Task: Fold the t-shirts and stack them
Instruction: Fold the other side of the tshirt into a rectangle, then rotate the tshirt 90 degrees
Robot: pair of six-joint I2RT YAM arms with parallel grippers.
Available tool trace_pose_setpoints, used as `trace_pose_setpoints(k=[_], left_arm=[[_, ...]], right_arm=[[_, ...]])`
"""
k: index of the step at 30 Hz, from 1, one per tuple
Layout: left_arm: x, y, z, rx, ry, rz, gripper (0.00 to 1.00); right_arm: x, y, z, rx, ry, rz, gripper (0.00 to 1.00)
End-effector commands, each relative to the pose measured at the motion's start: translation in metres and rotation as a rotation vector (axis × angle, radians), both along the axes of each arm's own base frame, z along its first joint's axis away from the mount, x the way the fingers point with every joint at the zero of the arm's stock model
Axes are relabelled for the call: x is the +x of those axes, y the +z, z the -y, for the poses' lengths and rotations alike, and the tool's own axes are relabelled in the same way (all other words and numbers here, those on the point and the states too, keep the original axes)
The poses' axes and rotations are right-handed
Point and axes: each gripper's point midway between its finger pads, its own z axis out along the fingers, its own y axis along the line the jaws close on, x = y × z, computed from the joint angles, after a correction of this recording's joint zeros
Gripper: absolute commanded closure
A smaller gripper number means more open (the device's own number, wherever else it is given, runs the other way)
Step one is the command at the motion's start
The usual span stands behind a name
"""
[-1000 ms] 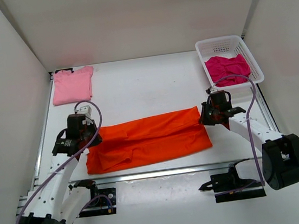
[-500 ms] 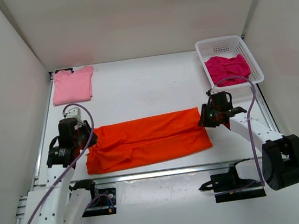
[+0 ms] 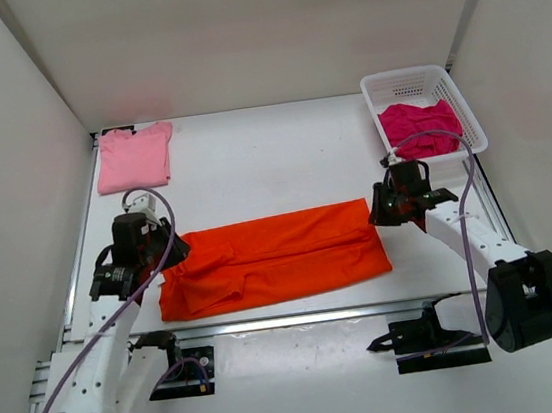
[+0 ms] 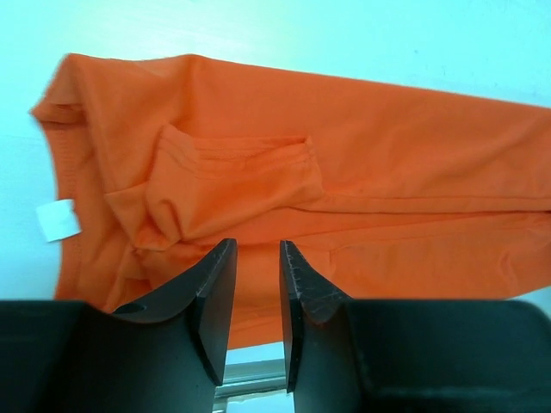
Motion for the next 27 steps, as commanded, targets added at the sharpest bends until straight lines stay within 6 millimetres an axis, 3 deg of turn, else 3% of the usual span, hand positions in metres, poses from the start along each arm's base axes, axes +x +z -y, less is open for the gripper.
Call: trace_pose_setpoints(k=[1,5,9,12,14,19,23,27], left_arm=[[0.008,-0.009,0.013,-0.018,-0.004,-0.010,0.63],[0.015,-0.028,0.032,0.003,-0.035,-0.080,0.65],[0.014,-0.057,0.046,0.026,-0.062,-0.170,0.65],[0.015,-0.080,0.043,0.098,-0.028,-0.228,0.65],[0.015,-0.091,0.039,0.152,-0.015,-0.263,0.65],[0.019,-0.110,0.038,0.193,-0.019,-0.330,0.67],[0.027,-0.121,0.046,0.200,-0.021,-0.350,0.66],[0.032,-0.142,0.059,0.216,-0.048,-0.414,0.72]], right_arm=[[0.032,0.036,-0.008,-0.004,0.036,0.138,0.99],[0.052,0.039,-0.027,0.015,0.092,0.116,1.00],[0.065,0.021,-0.040,0.015,0.131,0.065,1.00],[0.066,-0.003,-0.047,0.011,0.158,-0.002,1.00],[0.073,-0.006,-0.053,0.012,0.164,-0.014,1.00],[0.069,-0.037,-0.054,-0.058,0.174,-0.109,1.00],[0.062,-0.048,-0.050,-0.068,0.149,-0.150,1.00],[0.046,-0.055,-0.042,-0.084,0.093,-0.185,1.00]])
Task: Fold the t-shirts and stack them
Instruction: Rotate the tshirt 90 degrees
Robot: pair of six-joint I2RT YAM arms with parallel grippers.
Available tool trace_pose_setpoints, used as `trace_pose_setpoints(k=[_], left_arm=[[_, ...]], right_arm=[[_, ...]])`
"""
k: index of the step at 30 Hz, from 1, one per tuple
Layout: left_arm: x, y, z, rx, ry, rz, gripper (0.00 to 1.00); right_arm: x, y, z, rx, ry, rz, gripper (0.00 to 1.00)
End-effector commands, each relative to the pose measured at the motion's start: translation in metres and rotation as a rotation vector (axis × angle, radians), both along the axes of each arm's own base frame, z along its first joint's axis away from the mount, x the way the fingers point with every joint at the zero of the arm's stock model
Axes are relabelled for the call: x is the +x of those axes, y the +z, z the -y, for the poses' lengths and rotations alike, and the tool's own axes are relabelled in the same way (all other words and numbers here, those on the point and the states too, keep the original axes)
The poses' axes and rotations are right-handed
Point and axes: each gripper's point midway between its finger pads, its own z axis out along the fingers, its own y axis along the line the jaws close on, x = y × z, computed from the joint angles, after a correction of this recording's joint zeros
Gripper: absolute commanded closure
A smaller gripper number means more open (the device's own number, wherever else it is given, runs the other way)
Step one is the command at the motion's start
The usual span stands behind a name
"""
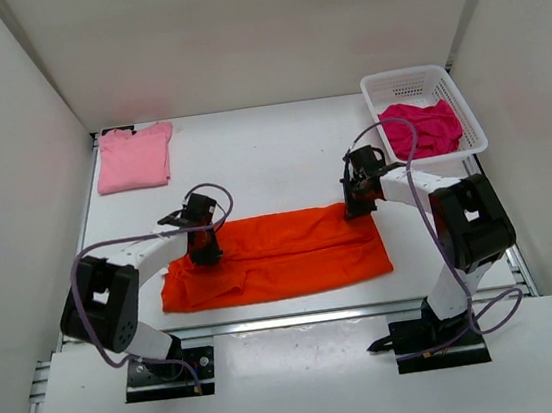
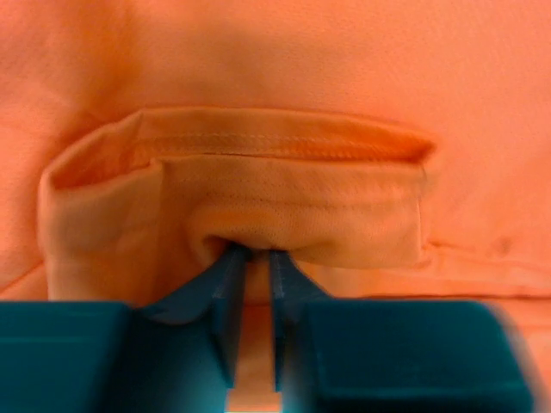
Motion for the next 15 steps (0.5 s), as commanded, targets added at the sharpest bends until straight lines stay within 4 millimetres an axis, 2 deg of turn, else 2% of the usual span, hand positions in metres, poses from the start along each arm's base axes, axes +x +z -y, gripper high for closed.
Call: trace_pose_setpoints(k=[1,4,5,7,8,11,12,14,15], left_arm=[[0.020,-0.009,0.021,-0.020,-0.013,0.010,0.77],[0.032,-0.015,0.037,-0.027,-0.052,-0.003,0.81],[0.033,-0.023,0.040,-0.020,-0.060,-0.026,0.81],[0.052,-0.017,0.050,-0.020,-0.074,-0.010,0.80],[0.055,-0.023,0.051,-0.015,-0.084,-0.031,0.79],[0.091,-0.012,0.076,-0.055,-0.120,-0.013,0.78],[0.095,-0.010,0.079,-0.057,-0.140,-0.025,0.78],[0.121,-0.001,0.092,-0.062,-0.162,-0.029,0.78],[0.128,-0.001,0.094,-0.066,-0.173,-0.033,0.78]], right_arm=[[-0.014,0.001,0.010,-0.039,-0.060,-0.012,1.00],[-0.024,0.004,0.017,-0.061,-0.103,-0.027,1.00],[-0.028,0.006,0.018,-0.060,-0.114,-0.036,1.00],[-0.036,0.005,0.023,-0.065,-0.138,-0.061,1.00],[-0.039,0.005,0.024,-0.068,-0.144,-0.065,1.00],[-0.052,0.002,0.030,-0.080,-0.180,-0.098,1.00],[-0.056,0.001,0.029,-0.087,-0.182,-0.105,0.99],[-0.068,-0.004,0.032,-0.088,-0.204,-0.131,1.00],[-0.068,-0.001,0.026,-0.062,-0.219,-0.122,1.00]])
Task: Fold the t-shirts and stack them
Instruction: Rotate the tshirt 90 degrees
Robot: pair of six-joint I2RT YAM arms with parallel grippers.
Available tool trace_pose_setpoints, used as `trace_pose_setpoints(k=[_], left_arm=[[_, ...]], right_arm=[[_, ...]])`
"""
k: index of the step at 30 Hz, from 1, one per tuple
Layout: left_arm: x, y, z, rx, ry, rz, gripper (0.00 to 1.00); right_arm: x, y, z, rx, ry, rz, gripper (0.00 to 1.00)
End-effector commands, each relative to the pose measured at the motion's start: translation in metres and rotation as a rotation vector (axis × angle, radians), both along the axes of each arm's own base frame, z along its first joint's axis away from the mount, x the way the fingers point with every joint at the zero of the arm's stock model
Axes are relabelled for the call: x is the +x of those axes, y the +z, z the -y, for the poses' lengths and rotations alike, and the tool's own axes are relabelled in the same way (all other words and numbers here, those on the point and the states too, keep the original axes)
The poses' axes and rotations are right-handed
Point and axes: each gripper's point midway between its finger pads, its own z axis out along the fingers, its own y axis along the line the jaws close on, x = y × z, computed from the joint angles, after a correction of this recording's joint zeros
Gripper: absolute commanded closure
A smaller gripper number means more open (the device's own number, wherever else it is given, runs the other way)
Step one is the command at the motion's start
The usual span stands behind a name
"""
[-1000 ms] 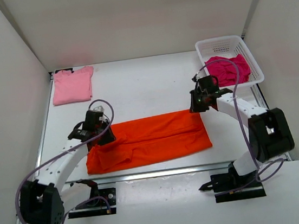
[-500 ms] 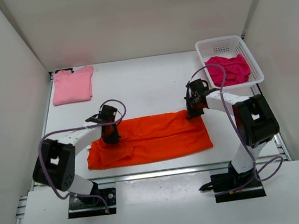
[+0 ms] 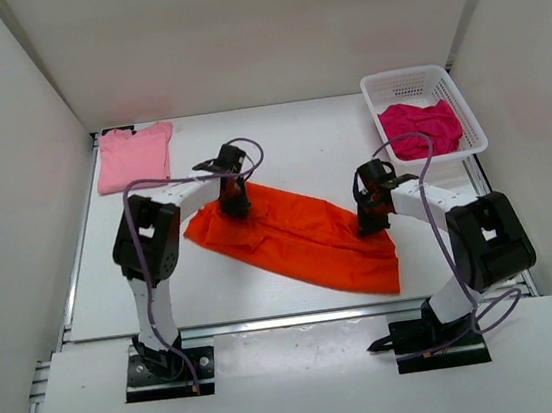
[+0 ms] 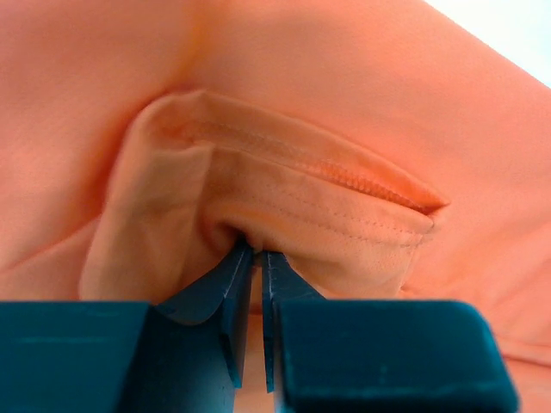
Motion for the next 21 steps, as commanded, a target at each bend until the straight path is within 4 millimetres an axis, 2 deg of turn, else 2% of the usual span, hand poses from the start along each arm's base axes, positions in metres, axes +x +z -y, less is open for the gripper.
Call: trace_pose_setpoints(k=[1,5,6,7,10,13,14,15,16,17,21], left_arm=[[0.023,0.000,0.015,-0.014,-0.063,-0.040,0.78],[0.057,-0.001,0.033,-0.046,-0.096,-0.061,0.79],[0.059,-0.007,0.036,-0.059,-0.110,-0.087,0.82],[0.065,0.000,0.043,-0.084,-0.137,-0.095,0.82],[0.083,-0.001,0.060,-0.063,-0.186,-0.108,0.81],[0.109,0.001,0.078,-0.106,-0.198,-0.078,0.78],[0.108,-0.005,0.080,-0.115,-0.193,-0.100,0.79],[0.118,-0.004,0.086,-0.131,-0.195,-0.084,0.78],[0.121,-0.015,0.087,-0.142,-0.186,-0.097,0.78],[0.130,-0.007,0.091,-0.171,-0.182,-0.074,0.79],[0.145,-0.015,0.094,-0.228,-0.152,-0.049,0.79]], right_arm=[[-0.026,-0.004,0.002,-0.002,-0.075,-0.049,1.00],[-0.034,0.002,-0.021,0.037,-0.116,-0.015,1.00],[-0.036,0.003,-0.031,0.063,-0.125,0.001,1.00],[-0.037,0.004,-0.041,0.085,-0.143,0.002,1.00],[-0.038,0.010,-0.073,0.188,-0.181,0.047,1.00],[-0.042,0.008,-0.089,0.226,-0.229,0.072,1.00],[-0.043,0.007,-0.092,0.241,-0.255,0.070,1.00],[-0.044,0.007,-0.096,0.258,-0.261,0.078,1.00],[-0.044,0.007,-0.100,0.280,-0.287,0.086,1.00],[-0.045,0.005,-0.103,0.295,-0.309,0.083,1.00],[-0.045,0.004,-0.115,0.372,-0.391,0.078,1.00]])
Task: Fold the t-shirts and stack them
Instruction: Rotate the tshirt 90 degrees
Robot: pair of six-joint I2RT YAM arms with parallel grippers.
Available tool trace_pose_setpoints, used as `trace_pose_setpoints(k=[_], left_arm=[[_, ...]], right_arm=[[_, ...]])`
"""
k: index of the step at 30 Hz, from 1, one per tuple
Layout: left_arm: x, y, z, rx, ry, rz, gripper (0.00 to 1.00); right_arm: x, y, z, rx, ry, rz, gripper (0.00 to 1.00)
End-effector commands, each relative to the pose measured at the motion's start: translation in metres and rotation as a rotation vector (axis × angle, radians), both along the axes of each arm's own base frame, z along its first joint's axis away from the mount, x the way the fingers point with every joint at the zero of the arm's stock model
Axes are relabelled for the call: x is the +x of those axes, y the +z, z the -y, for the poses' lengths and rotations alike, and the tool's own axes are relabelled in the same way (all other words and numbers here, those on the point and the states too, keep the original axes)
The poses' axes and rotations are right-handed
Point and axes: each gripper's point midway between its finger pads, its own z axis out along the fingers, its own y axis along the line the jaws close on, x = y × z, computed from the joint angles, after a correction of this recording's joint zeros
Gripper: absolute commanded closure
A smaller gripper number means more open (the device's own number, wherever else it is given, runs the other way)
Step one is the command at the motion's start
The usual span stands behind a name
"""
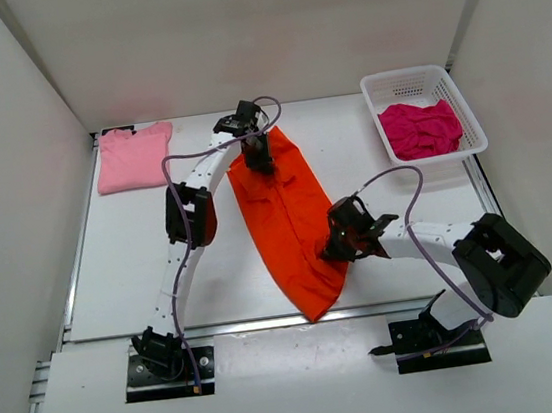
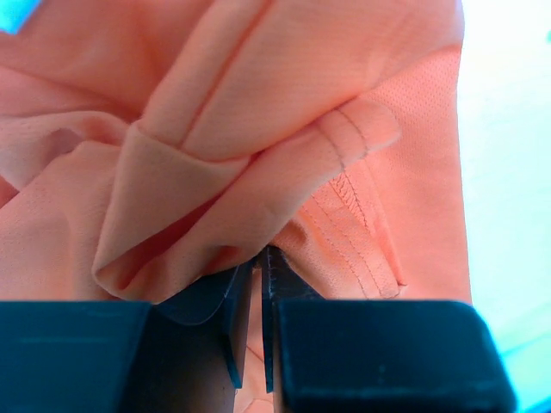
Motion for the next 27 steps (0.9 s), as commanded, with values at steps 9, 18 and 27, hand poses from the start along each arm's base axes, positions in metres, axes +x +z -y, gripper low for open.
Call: trace_pose_setpoints(k=[9,18,27], left_arm=[[0.050,-0.008,-0.016,-0.168,0.168,0.028,0.79],[0.079,-0.007,-0.023,-0.249,0.208,0.093,0.80],[0.091,0.052,-0.002,-0.369,0.159,0.198,0.72]], right_arm=[[0.003,-0.006,-0.034,0.192,-0.324,-0.012,1.00],[-0.010,0.002,-0.043,0.112,-0.266,0.009,1.00],[0.012,0.061,-0.065,0.074,-0.069,0.284,1.00]])
